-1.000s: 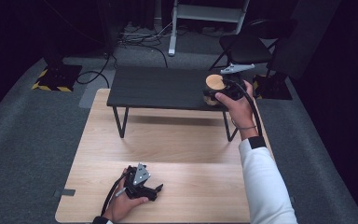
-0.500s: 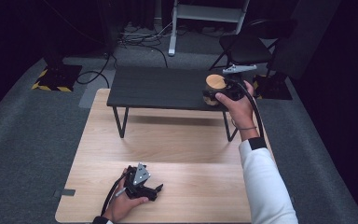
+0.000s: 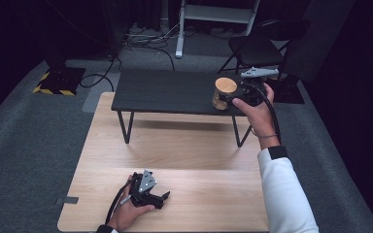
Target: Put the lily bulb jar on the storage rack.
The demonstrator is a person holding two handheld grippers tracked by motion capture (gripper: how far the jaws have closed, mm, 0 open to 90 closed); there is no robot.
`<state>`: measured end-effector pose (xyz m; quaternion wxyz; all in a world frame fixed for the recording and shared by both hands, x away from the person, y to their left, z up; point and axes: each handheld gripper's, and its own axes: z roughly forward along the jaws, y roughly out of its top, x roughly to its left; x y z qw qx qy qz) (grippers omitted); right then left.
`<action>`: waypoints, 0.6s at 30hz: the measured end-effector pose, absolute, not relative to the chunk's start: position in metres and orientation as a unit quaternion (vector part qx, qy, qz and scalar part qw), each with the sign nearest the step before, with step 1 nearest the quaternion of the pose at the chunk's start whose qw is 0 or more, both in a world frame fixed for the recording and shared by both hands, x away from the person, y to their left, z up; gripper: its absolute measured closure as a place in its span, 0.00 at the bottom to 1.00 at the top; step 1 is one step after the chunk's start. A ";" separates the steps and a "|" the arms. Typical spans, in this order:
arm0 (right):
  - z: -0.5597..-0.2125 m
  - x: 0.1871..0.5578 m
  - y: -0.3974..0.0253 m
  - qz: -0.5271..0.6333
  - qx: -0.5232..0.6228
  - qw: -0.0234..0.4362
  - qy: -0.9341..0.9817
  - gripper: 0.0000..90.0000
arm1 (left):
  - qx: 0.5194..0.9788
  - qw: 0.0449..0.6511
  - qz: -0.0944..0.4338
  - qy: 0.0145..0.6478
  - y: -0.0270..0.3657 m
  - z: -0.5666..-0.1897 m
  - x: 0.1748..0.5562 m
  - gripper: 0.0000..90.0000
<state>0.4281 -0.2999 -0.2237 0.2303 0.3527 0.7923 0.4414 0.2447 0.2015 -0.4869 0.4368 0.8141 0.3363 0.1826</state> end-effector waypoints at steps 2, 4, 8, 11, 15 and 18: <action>-0.227 0.427 -0.301 0.442 0.355 0.229 0.792 0.04 | 0.814 0.437 0.183 0.336 0.201 -0.487 0.245 0.00; -0.229 0.426 -0.303 0.442 0.358 0.223 0.791 0.04 | 0.814 0.437 0.183 0.336 0.201 -0.487 0.245 0.01; -0.236 0.415 -0.305 0.443 0.351 0.239 0.790 0.04 | 0.814 0.437 0.183 0.336 0.201 -0.487 0.245 0.00; -0.235 0.411 -0.310 0.441 0.358 0.228 0.791 0.04 | 0.814 0.437 0.183 0.337 0.201 -0.487 0.245 0.01; -0.240 0.395 -0.318 0.450 0.354 0.240 0.784 0.04 | 0.814 0.437 0.183 0.336 0.201 -0.487 0.245 0.01; -0.246 0.381 -0.325 0.454 0.350 0.244 0.782 0.04 | 0.814 0.437 0.183 0.337 0.201 -0.487 0.245 0.00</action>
